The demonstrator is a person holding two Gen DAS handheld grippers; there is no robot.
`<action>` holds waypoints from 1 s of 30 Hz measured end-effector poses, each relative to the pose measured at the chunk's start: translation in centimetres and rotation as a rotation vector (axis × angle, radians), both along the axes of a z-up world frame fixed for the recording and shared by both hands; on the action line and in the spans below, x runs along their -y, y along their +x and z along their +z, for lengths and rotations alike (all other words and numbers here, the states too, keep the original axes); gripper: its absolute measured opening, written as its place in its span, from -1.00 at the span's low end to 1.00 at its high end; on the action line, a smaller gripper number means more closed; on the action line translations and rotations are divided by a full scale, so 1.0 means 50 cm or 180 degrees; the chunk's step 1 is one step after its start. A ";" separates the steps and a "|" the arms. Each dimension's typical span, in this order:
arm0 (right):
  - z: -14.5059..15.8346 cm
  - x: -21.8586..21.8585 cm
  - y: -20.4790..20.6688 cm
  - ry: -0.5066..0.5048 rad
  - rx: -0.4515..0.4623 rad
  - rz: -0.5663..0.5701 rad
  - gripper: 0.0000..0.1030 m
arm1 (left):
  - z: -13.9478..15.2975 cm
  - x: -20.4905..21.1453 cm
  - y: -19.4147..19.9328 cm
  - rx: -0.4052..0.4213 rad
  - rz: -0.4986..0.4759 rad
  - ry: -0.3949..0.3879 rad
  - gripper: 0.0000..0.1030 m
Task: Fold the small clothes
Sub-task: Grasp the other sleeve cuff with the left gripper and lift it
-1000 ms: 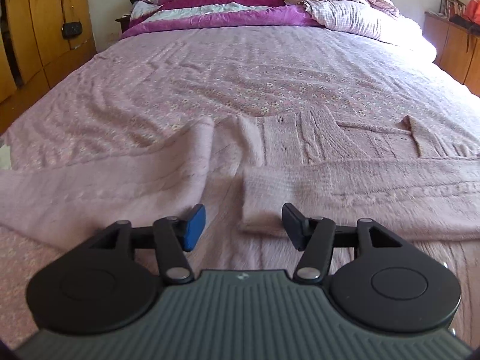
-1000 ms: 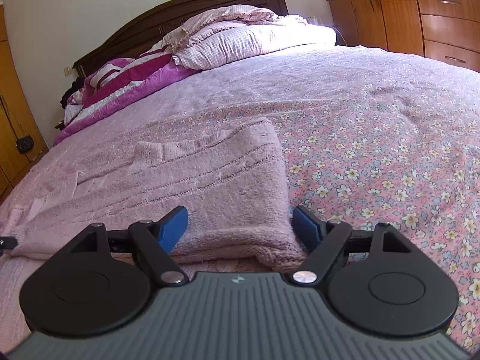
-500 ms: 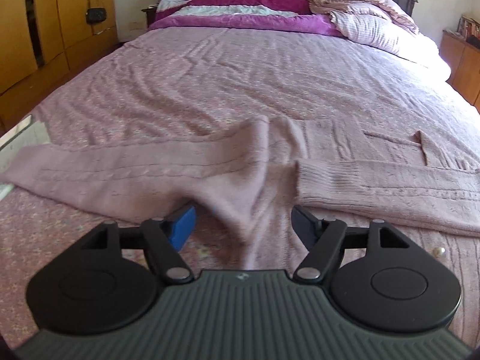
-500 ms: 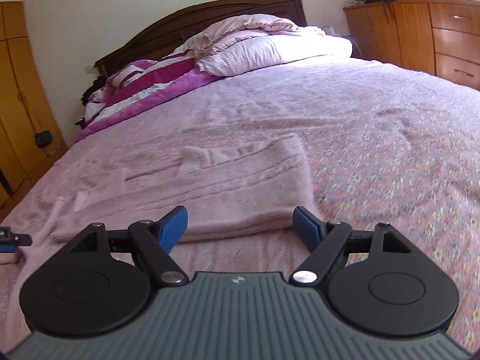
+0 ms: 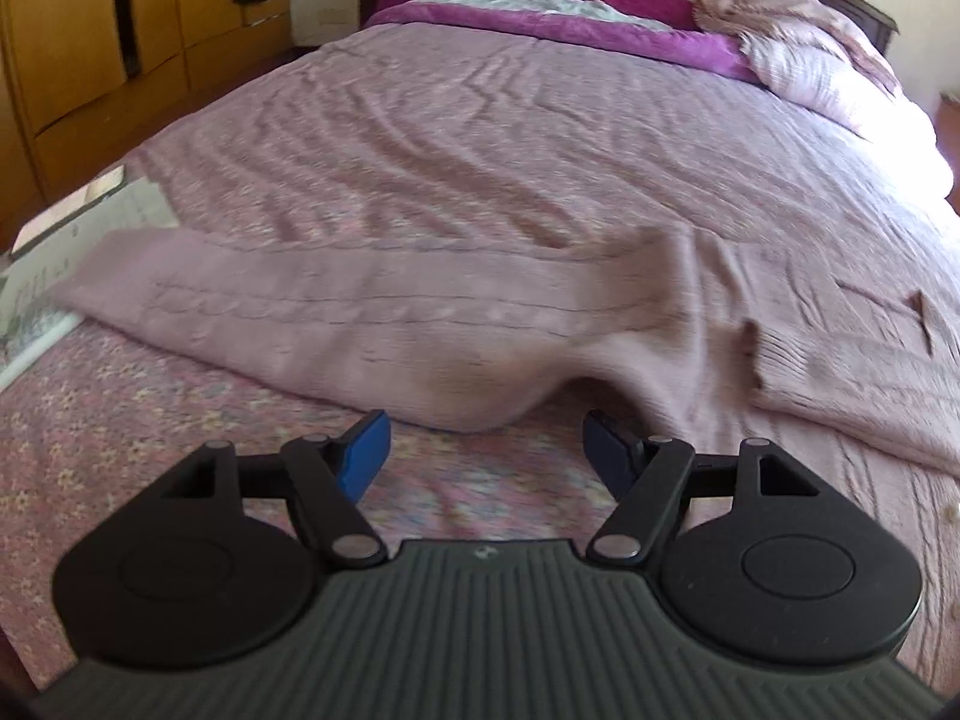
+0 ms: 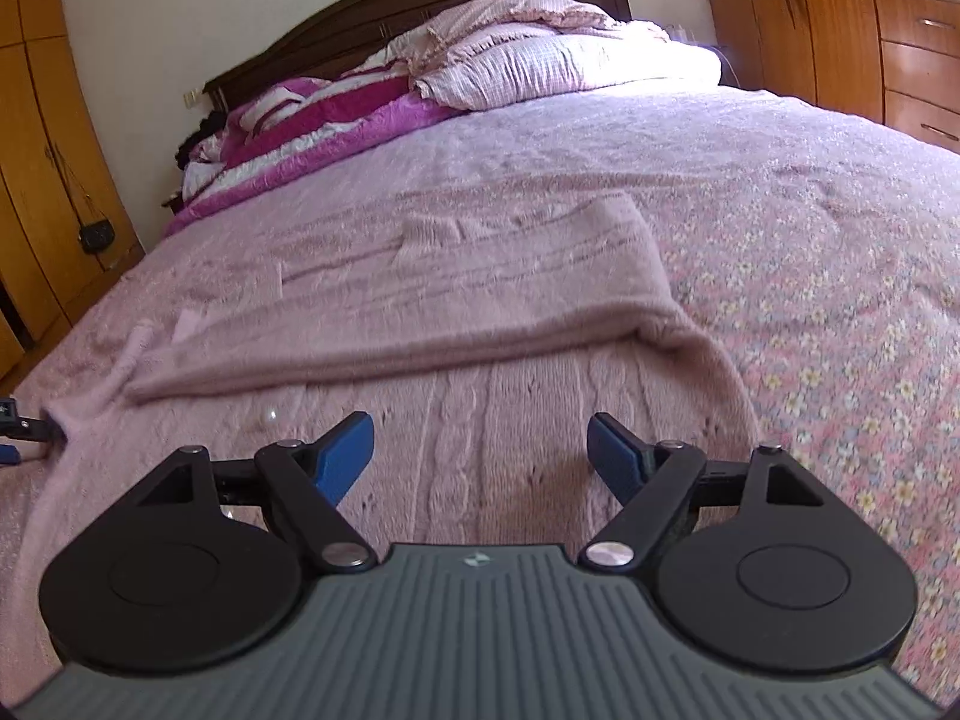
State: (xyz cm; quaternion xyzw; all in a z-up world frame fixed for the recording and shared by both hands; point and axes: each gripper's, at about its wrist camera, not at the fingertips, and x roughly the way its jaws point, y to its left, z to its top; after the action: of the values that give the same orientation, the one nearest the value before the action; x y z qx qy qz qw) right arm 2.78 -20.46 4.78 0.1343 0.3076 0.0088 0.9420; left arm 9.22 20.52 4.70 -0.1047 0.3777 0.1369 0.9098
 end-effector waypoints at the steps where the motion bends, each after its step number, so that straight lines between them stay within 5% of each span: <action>1: -0.003 -0.002 0.000 0.0018 0.0003 -0.0029 0.62 | -0.003 -0.013 -0.002 0.0017 0.0050 -0.0045 0.41; 11: -0.035 -0.045 0.012 -0.0204 -0.0036 -0.0039 0.91 | -0.040 -0.139 -0.003 0.0247 0.0645 -0.0382 0.41; 21: -0.064 -0.077 0.033 -0.0520 -0.0079 -0.0071 1.00 | -0.062 -0.197 0.019 0.0493 0.0798 -0.0551 0.52; 30: -0.072 -0.088 0.038 -0.0593 -0.0034 -0.0201 1.00 | -0.067 -0.189 0.075 0.0444 0.0805 -0.0308 0.58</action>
State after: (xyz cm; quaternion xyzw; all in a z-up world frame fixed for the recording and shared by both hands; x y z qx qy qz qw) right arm 4.67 -16.08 1.19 0.0558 0.3076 -0.0502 0.9485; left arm 12.98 29.98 1.35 -0.2043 0.3035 0.2245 0.9032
